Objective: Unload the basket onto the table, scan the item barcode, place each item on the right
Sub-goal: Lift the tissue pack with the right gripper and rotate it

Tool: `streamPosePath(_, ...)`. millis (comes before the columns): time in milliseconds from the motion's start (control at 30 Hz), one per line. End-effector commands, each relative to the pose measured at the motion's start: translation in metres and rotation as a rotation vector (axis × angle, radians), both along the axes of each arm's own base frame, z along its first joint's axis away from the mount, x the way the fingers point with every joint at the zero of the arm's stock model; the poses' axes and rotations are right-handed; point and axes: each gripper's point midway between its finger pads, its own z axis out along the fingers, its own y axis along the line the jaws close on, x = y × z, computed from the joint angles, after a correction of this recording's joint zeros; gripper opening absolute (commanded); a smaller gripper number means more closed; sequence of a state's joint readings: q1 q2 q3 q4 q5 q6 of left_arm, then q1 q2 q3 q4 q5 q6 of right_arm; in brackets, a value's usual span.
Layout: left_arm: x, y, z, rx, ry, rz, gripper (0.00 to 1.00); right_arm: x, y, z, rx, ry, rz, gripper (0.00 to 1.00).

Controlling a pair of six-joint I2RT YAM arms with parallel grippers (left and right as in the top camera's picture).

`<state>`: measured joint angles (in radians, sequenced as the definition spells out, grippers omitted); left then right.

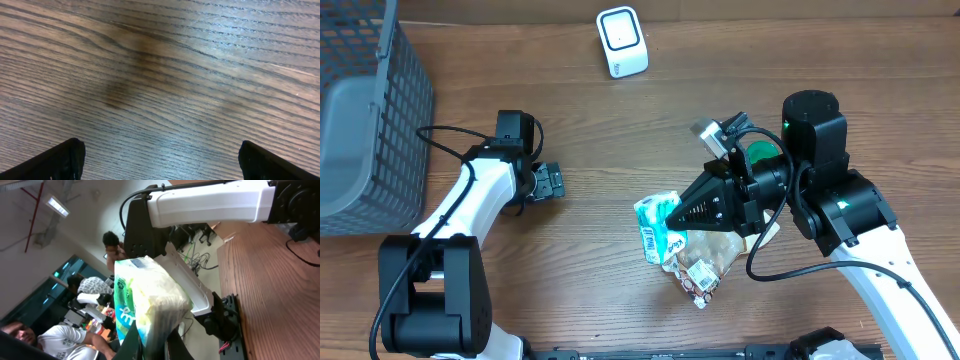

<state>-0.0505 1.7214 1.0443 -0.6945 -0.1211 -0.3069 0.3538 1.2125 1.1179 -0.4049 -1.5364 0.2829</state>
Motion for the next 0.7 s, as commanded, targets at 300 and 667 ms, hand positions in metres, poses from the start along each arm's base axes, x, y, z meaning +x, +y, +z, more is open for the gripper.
streamPosePath(300, 0.006, 0.002, 0.007, 0.019, -0.021, -0.017, 1.00, -0.012, -0.005, -0.004, -0.043, 0.164, 0.027, 0.08)
streamPosePath(667, 0.006, 0.002, 0.007, 0.019, -0.021, -0.017, 1.00, -0.027, -0.010, -0.021, -0.151, 0.471, 0.025, 0.04)
